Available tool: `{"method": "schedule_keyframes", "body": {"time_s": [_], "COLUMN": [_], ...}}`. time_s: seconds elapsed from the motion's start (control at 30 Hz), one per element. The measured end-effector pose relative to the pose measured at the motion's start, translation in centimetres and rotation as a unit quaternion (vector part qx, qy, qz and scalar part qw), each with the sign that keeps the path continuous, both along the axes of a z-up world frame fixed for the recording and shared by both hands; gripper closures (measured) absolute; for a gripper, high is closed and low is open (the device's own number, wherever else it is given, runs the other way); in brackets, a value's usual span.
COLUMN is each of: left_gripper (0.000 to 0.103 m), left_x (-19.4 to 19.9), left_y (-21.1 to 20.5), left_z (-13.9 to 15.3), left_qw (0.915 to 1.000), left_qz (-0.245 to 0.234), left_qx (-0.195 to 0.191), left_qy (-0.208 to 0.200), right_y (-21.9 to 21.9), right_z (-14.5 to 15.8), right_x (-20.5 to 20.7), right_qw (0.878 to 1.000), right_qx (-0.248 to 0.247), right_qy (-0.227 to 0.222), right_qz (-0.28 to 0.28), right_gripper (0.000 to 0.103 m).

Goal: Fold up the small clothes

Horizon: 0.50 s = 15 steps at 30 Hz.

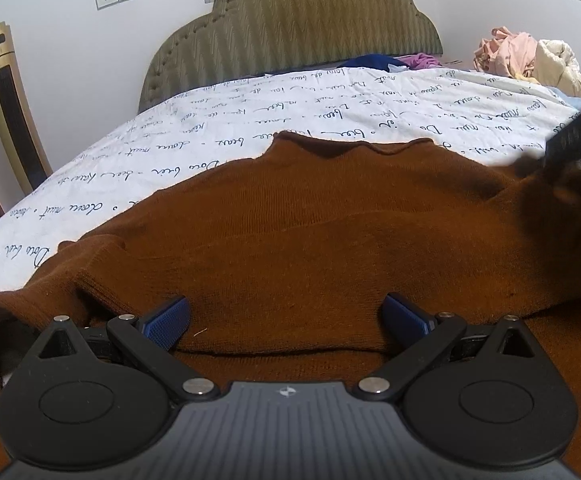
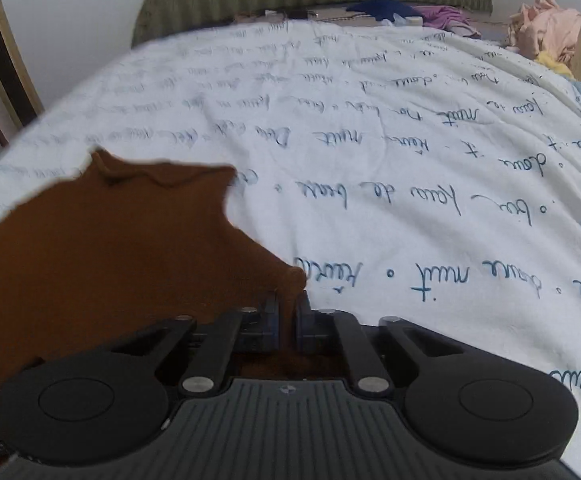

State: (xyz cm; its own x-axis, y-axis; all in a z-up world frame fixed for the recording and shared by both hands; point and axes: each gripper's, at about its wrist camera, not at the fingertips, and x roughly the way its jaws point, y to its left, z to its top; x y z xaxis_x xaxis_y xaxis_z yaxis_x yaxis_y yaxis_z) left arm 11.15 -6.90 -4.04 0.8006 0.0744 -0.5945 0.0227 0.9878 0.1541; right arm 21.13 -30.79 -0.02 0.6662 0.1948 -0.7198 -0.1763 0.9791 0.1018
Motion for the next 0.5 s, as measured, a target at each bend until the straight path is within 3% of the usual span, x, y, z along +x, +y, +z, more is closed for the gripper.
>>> {"method": "schedule_keyframes", "body": {"time_s": [0.1,0.13,0.27,0.33,0.4,0.43,0.5], "left_gripper": [0.0,0.0,0.0,0.0,0.0,0.0,0.0], "left_x": [0.0,0.0,0.0,0.0,0.0,0.0,0.0], "left_y": [-0.1,-0.1,0.1,0.2,0.2,0.2,0.1], "left_z": [0.0,0.0,0.0,0.0,0.0,0.0,0.1], "left_qw": [1.0,1.0,1.0,1.0,1.0,1.0,1.0], "left_qz": [0.0,0.0,0.0,0.0,0.0,0.0,0.0], "left_qx": [0.002,0.003,-0.001,-0.005,-0.005,-0.004,-0.002], "left_qy": [-0.001,-0.001,0.0,0.001,0.001,0.001,0.0], "right_y": [0.0,-0.1,0.2,-0.2,-0.7,-0.9,-1.2], "right_z": [2.0,2.1,-0.2,-1.0,-0.2,0.5,1.8], "right_x": [-0.4,0.1,2.5,2.6,0.4,-0.7,-3.4], "right_qw": [0.993,0.992,0.989,0.985,0.981,0.981,0.983], "right_qx": [-0.064,-0.073,-0.101,-0.097,-0.065,-0.044,0.012], "right_qy": [-0.075,-0.082,-0.03,-0.03,-0.079,-0.094,-0.118], "right_qz": [-0.057,-0.067,-0.107,-0.142,-0.164,-0.164,-0.14], "right_gripper": [0.093,0.093,0.088,0.05,0.039,0.039,0.032]}}
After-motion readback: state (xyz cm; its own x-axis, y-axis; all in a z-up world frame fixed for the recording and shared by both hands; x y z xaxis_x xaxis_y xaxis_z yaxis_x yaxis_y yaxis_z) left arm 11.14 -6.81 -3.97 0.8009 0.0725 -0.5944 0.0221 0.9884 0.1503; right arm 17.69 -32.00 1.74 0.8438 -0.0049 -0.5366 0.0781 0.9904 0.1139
